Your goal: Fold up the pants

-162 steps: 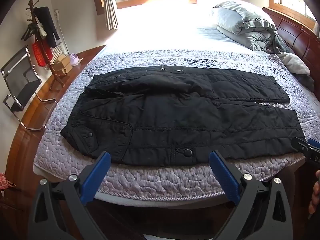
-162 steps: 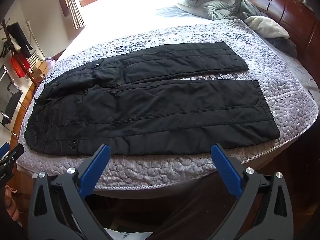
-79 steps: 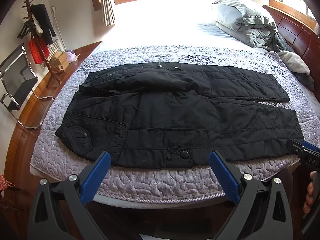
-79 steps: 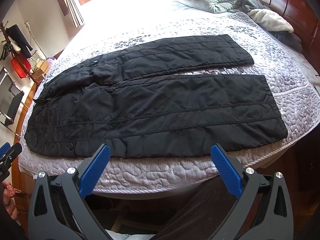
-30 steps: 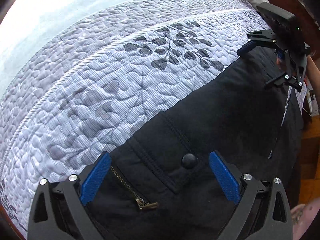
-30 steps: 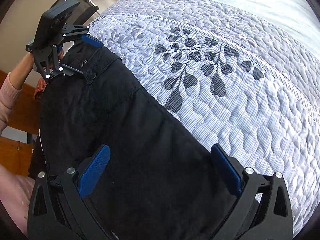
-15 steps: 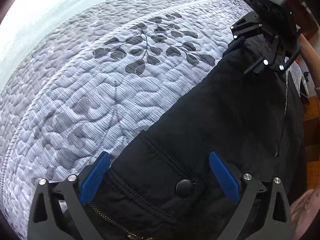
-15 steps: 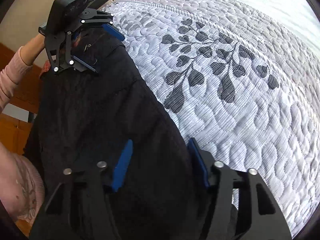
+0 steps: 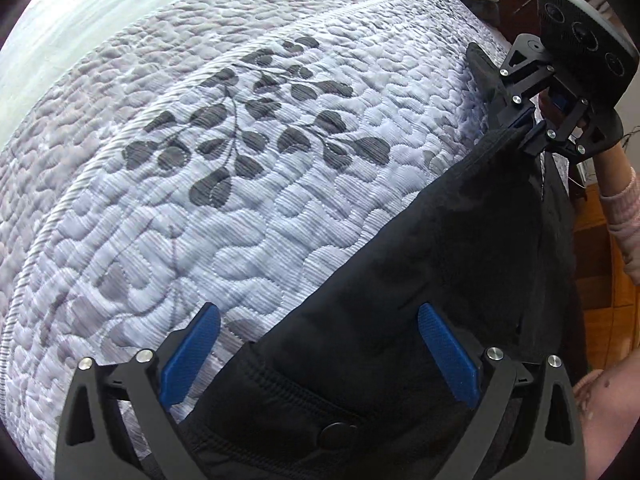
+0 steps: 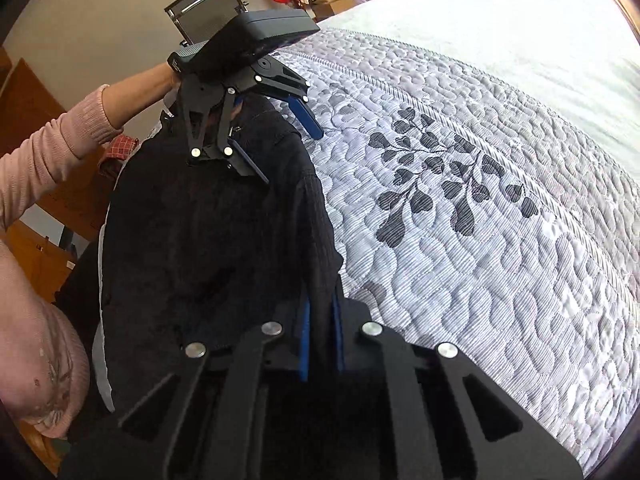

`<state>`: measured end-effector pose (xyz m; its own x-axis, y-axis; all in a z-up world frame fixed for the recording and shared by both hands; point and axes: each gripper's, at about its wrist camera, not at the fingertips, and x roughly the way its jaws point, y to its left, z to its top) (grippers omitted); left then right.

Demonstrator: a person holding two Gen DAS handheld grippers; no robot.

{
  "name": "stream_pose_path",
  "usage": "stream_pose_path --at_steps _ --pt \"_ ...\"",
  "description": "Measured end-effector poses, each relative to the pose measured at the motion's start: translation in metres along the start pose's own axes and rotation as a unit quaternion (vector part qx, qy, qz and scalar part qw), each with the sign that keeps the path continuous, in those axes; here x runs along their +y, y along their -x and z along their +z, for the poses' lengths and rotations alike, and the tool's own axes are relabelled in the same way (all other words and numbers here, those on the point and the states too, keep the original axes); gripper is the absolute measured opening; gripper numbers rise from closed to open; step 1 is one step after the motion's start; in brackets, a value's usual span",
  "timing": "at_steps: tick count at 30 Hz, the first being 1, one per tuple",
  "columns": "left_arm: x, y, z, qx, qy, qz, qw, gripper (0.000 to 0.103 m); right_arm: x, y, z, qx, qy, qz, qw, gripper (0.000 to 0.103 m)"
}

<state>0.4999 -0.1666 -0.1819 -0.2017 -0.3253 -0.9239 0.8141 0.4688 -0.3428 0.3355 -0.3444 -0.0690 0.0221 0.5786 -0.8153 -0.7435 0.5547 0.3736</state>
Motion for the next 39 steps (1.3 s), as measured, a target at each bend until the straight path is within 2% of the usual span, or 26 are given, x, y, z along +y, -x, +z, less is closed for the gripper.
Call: stream_pose_path --at_steps 1,2,3,4,5,6,7,8,12,17,21,26,33,36,39 --pt "-0.004 0.001 -0.005 0.000 -0.002 -0.002 1.0000 0.094 0.002 -0.007 0.005 -0.002 -0.002 -0.004 1.000 0.007" --pt "-0.006 -0.003 -0.003 0.001 -0.007 -0.003 1.0000 0.082 0.000 -0.009 0.007 -0.004 -0.004 -0.006 1.000 0.007" --pt "-0.009 -0.004 -0.002 0.002 -0.013 0.007 0.9999 0.080 0.000 -0.011 0.007 -0.006 -0.005 -0.008 1.000 0.007" --pt "-0.012 -0.005 -0.003 0.002 -0.022 0.021 0.9995 0.071 0.002 -0.012 0.008 -0.008 -0.005 -0.011 1.000 0.007" --pt "-0.016 -0.001 -0.011 0.002 -0.031 0.031 0.9990 0.055 0.003 -0.012 0.007 -0.011 -0.005 -0.015 1.000 0.007" --pt "-0.016 0.001 -0.014 0.001 -0.033 0.035 0.9988 0.047 0.003 -0.010 0.006 -0.015 -0.008 -0.019 1.000 0.008" --pt "-0.016 0.004 -0.015 -0.005 -0.029 0.028 0.9992 0.027 0.005 -0.010 0.005 -0.019 -0.011 -0.024 0.999 0.008" --pt "-0.018 0.009 -0.017 -0.010 -0.026 0.016 0.9995 0.013 0.005 -0.008 0.004 -0.024 -0.018 -0.028 0.999 0.008" --pt "-0.045 0.025 -0.029 -0.041 -0.055 0.056 0.9961 0.008 0.020 0.006 -0.004 -0.061 -0.027 -0.046 0.997 0.008" --pt "-0.076 0.059 -0.045 -0.093 -0.035 0.081 0.9917 0.008 0.059 0.029 -0.017 -0.105 -0.029 -0.080 0.991 0.008" --pt "-0.124 0.091 -0.079 -0.120 -0.045 0.127 0.9836 0.008 0.110 0.047 -0.030 -0.132 -0.010 -0.114 0.985 0.008" --pt "-0.181 0.119 -0.138 -0.145 -0.045 0.142 0.9782 0.007 0.179 0.060 -0.058 -0.158 0.003 -0.142 0.977 0.008" --pt "-0.257 0.113 -0.206 -0.176 -0.011 0.152 0.9725 0.007 0.249 0.044 -0.115 -0.190 -0.037 -0.136 0.972 0.008" --pt "-0.280 0.100 -0.236 -0.183 0.018 0.146 0.9719 0.007 0.268 0.030 -0.138 -0.184 -0.060 -0.127 0.973 0.009" --pt "-0.296 0.080 -0.261 -0.188 0.048 0.144 0.9703 0.007 0.283 0.007 -0.159 -0.158 -0.079 -0.121 0.977 0.010"
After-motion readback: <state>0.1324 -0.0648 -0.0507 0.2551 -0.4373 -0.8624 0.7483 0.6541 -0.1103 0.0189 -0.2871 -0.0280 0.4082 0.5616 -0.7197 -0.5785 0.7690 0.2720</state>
